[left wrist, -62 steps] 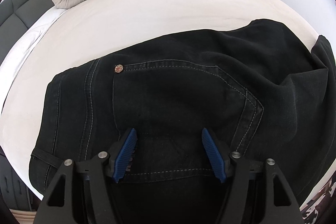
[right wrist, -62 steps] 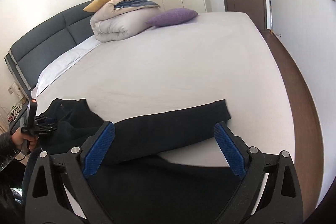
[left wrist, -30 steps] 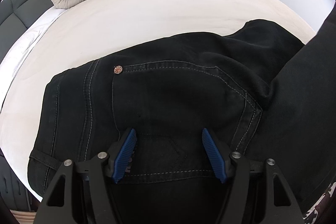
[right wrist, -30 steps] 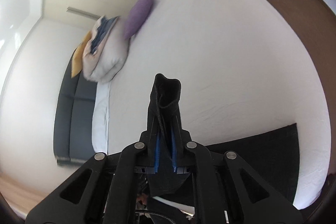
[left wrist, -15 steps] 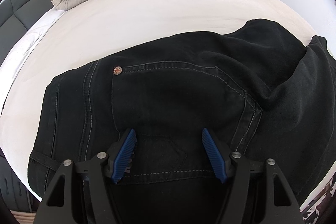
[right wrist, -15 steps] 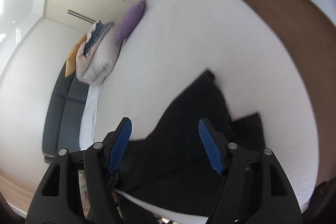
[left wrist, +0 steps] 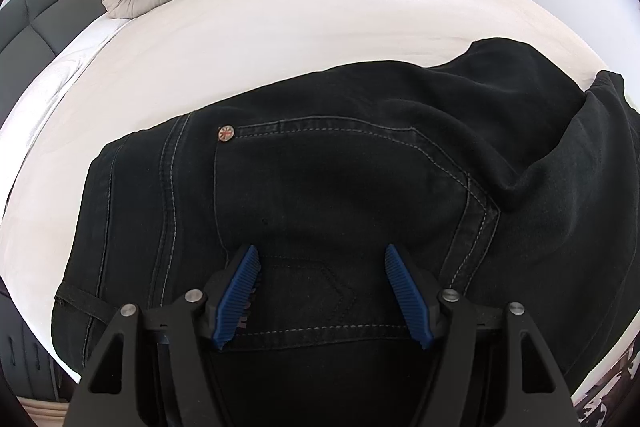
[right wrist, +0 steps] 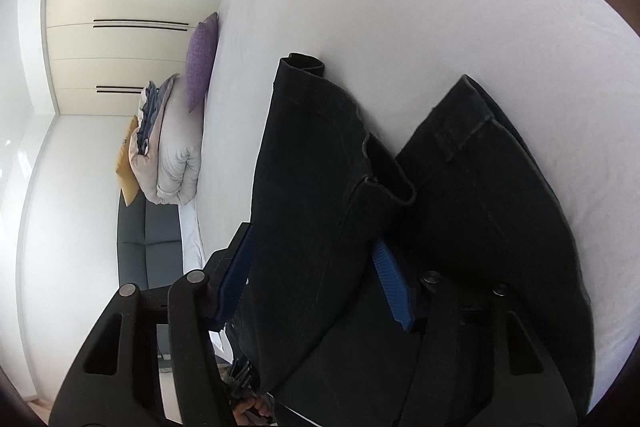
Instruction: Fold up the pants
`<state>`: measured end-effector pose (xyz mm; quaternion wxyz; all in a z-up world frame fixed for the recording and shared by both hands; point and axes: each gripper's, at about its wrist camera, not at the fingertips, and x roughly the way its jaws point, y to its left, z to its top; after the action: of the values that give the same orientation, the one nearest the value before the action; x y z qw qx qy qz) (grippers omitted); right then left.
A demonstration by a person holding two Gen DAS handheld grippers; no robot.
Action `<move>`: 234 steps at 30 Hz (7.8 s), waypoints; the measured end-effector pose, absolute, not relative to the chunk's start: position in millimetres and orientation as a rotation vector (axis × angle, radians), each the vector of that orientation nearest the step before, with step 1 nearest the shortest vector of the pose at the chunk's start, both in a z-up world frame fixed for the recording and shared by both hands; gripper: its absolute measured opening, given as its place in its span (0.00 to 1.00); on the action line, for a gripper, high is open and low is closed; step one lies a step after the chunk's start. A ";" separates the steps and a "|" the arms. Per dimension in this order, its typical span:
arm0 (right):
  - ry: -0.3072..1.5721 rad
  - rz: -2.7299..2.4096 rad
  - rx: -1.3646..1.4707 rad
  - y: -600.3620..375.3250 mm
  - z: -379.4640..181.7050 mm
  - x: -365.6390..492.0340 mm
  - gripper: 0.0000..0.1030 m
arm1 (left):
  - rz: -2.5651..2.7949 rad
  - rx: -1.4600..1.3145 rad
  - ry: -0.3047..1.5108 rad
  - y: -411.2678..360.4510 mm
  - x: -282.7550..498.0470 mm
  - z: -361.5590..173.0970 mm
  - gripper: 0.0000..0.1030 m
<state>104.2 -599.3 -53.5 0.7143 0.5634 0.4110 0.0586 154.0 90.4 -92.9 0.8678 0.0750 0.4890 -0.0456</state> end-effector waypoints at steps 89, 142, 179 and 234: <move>1.069 0.434 -0.535 -364.3 13.1 146.8 0.30 | -0.138 0.119 0.951 118.6 129.8 -96.8 0.69; 0.974 0.405 -0.073 -256.7 -1.7 124.7 0.14 | -0.106 0.116 0.934 111.7 124.4 -98.3 0.77; 0.854 0.020 1.095 -414.9 -124.5 93.5 0.00 | -0.327 -0.002 0.925 14.0 150.7 -105.6 0.57; 0.562 -0.211 1.100 -476.8 -110.6 104.9 0.00 | -0.336 -0.349 0.938 102.3 202.8 -118.3 0.05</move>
<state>104.9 -476.8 -110.6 0.8099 0.5148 0.2631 -0.0989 202.8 102.3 -118.3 0.8637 -0.1667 0.4477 -0.1603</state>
